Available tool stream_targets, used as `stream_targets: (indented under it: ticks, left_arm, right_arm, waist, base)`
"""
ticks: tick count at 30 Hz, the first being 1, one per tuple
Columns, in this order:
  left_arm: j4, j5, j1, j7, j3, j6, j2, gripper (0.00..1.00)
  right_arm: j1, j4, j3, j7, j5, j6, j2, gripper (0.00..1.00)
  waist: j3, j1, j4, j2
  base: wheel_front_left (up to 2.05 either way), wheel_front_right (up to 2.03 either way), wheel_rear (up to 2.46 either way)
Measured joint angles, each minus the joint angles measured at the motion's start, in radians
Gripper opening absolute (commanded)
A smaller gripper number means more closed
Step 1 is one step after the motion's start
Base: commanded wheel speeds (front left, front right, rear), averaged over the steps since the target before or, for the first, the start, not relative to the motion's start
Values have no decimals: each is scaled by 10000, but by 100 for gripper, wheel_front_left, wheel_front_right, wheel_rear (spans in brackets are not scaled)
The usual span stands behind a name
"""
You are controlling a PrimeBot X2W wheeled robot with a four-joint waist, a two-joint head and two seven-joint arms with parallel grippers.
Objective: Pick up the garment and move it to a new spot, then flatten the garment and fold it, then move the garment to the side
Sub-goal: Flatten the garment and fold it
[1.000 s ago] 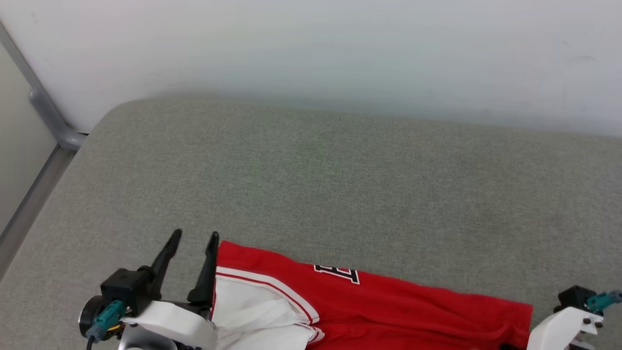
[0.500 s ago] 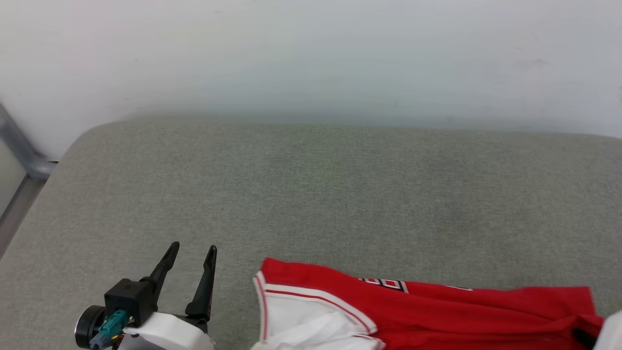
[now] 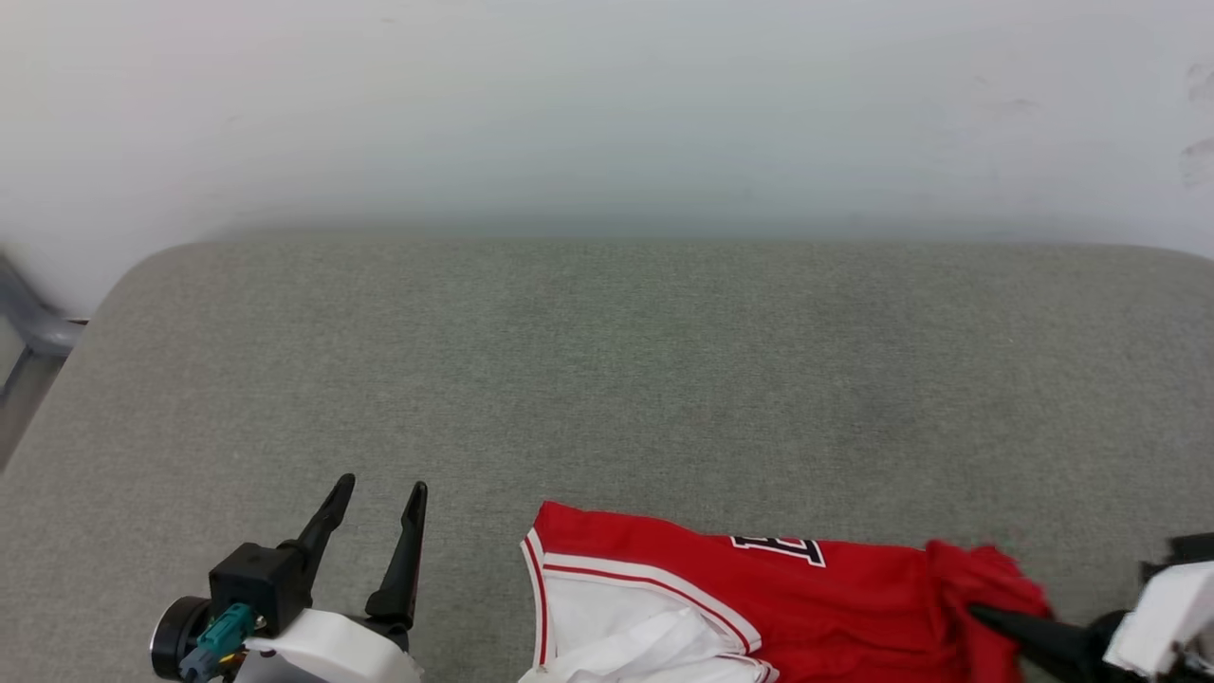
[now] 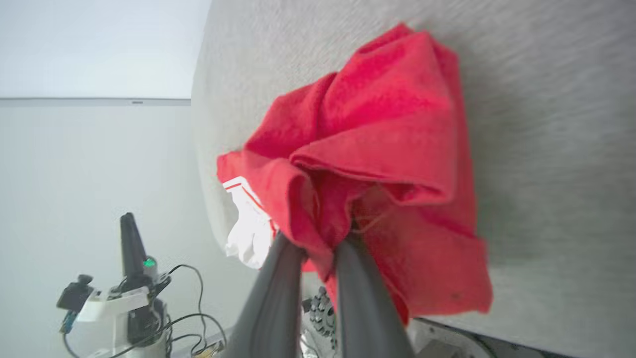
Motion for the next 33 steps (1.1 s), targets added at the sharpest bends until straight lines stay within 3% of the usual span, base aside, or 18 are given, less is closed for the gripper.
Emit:
stream_targets:
  ticks: [5, 13, 18, 23, 24, 25, 26, 33]
  left_arm:
    - [107, 0, -159, 59, -194, -134, -88, 100]
    - [270, 13, -577, 127, -539, -414, -349, 100]
    - [384, 17, -866, 100, -629, -564, -499, 100]
    - [533, 19, -1075, 21, -606, -671, -596, 100]
    - [562, 19, -1097, -10, -602, -692, -608, 100]
    - [602, 33, -1119, -17, -596, -694, -627, 100]
    - [642, 38, -1125, -23, -594, -700, -652, 100]
    - [849, 88, -1118, -98, -552, -775, -765, 100]
  right_arm:
    - [-62, 1168, 1703, -69, 2638, 0, 12, 0]
    - [-96, 1565, 5168, -1810, 5233, 0, 25, 0]
    - [-460, 1434, 7171, -2966, 6073, 0, 31, 0]
    - [-945, 1712, 8418, -4077, 5846, -2, 33, 0]
    - [-964, 1789, 8531, -4295, 5737, 0, 33, 29]
    - [-981, 1854, 8631, -4447, 5730, 0, 31, 83]
    - [-997, 1929, 8746, -4544, 5705, -2, 31, 100]
    - [-1006, 1246, 9133, -5590, 4886, 0, -61, 100]
  waist:
    - [-20, 0, 291, 0]
    - [71, 0, 1041, 0]
    - [333, 0, 1490, 0]
    - [715, 1, 1797, -1]
    - [781, 0, 1845, 0]
    - [841, 1, 1890, 0]
    - [881, 1, 1929, 0]
    - [795, -1, 1837, 0]
  base:
    - [0, 0, 0]
    - [0, 0, 0]
    - [0, 0, 0]
    - [0, 0, 0]
    - [0, 0, 0]
    - [0, 0, 0]
    - [0, 0, 0]
    - [0, 0, 0]
